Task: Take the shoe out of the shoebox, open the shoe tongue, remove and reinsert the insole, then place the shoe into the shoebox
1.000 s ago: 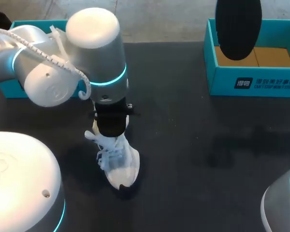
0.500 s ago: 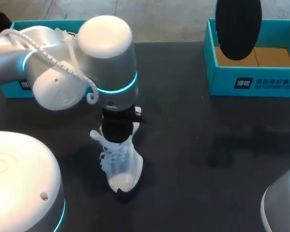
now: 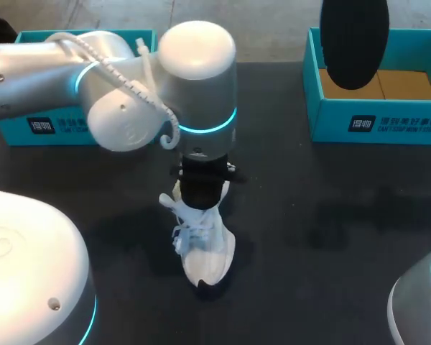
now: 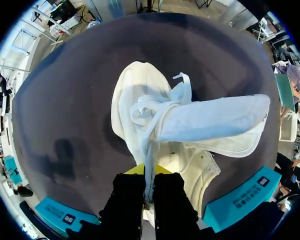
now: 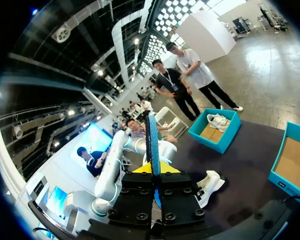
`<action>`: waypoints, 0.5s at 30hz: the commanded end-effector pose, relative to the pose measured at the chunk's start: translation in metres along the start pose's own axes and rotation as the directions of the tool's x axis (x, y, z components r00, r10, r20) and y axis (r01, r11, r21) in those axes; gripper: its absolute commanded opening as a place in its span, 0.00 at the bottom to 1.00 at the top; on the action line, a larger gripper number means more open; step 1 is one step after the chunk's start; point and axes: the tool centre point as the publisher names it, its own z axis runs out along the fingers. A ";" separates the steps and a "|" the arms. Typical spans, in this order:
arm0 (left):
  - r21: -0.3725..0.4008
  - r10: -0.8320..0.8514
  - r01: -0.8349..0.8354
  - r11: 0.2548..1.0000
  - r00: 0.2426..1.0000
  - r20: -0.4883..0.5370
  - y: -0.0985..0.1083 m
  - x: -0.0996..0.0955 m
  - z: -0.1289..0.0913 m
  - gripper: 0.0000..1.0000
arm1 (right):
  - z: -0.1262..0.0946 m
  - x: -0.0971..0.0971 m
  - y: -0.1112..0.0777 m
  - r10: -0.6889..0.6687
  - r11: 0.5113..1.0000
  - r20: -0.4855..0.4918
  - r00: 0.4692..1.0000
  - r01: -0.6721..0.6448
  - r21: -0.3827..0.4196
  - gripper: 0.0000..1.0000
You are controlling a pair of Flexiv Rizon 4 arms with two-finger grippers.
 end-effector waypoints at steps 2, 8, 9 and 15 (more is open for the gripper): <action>0.032 -0.029 0.030 0.999 0.999 -0.039 0.007 -0.020 0.013 0.00 | 0.001 0.000 0.002 0.002 1.000 0.003 1.000 -0.002 0.003 0.00; 0.076 -0.058 0.063 0.995 0.996 -0.065 0.011 -0.028 0.029 0.00 | 0.001 0.000 0.002 0.002 1.000 0.003 1.000 -0.002 0.003 0.00; 0.078 -0.060 0.065 0.995 0.996 -0.067 0.012 -0.029 0.031 0.00 | 0.001 0.000 0.002 0.002 1.000 0.003 1.000 -0.002 0.003 0.00; 0.089 -0.030 0.037 0.995 0.996 -0.080 0.010 -0.034 0.036 0.00 | 0.001 0.000 0.002 0.002 1.000 0.003 1.000 -0.002 0.003 0.00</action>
